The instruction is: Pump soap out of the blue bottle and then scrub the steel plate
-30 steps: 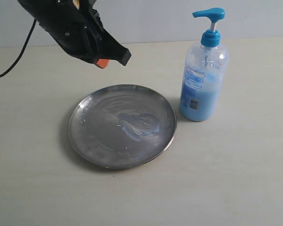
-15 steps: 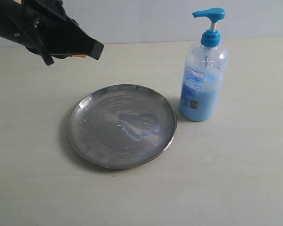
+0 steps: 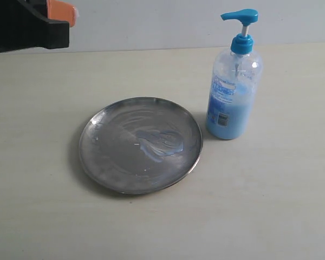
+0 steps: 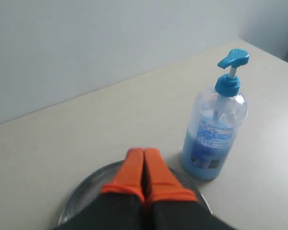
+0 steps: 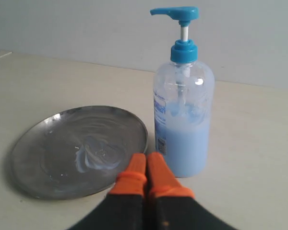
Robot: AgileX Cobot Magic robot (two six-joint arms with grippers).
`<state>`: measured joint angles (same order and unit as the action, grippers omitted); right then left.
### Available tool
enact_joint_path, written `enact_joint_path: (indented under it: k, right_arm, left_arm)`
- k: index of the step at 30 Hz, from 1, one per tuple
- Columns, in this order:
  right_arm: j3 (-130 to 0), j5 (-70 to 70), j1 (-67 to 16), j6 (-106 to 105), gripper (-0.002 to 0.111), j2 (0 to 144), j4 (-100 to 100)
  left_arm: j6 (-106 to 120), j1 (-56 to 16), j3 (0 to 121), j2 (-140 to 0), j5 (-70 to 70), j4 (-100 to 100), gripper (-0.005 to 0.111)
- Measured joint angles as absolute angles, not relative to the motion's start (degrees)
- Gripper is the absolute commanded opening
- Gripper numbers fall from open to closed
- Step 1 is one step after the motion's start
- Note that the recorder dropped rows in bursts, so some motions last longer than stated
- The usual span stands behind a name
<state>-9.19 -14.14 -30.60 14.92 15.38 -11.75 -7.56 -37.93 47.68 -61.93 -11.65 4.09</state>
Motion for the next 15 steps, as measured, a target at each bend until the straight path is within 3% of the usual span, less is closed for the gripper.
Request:
enact_joint_path:
  k: [15]
  right_arm:
    - [-9.19, -14.14, -30.60, 15.15, 0.000, 16.69, -11.75]
  left_arm:
    - [-7.56, -37.93, 46.62, -61.00, -9.00, 4.09, 0.001]
